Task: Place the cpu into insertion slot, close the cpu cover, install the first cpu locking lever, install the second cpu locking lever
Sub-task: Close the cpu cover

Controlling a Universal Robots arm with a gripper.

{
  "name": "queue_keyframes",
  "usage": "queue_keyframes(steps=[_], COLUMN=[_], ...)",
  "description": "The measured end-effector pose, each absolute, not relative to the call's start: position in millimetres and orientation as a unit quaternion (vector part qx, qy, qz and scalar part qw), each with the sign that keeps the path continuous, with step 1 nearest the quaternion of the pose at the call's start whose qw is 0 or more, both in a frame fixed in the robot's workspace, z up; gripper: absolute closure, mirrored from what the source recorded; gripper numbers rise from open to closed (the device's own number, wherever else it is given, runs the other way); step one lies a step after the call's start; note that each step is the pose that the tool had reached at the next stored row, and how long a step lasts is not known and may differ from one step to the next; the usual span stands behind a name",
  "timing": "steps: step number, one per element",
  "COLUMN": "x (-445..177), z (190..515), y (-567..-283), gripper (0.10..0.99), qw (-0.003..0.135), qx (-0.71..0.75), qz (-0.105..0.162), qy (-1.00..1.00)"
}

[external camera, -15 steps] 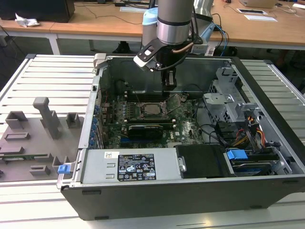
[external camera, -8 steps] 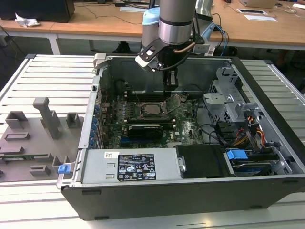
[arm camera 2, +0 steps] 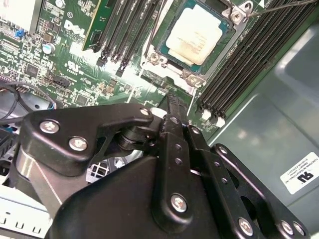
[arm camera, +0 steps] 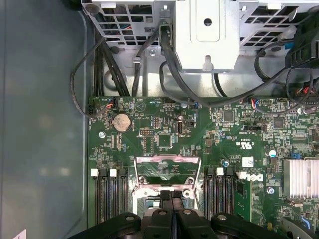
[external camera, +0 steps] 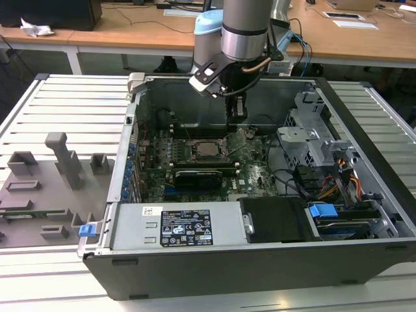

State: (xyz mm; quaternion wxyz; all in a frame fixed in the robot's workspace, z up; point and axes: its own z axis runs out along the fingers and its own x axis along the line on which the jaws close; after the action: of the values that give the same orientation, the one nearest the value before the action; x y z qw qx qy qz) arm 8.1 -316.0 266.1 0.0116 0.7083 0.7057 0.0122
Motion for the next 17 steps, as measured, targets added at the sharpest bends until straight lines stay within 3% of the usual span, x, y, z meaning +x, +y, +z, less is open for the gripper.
queue_keyframes(steps=[17], x=[28.2], z=[266.1], y=[-316.0], gripper=[0.98], qw=[0.012], qx=[0.708], qz=[0.012], qy=[0.706])
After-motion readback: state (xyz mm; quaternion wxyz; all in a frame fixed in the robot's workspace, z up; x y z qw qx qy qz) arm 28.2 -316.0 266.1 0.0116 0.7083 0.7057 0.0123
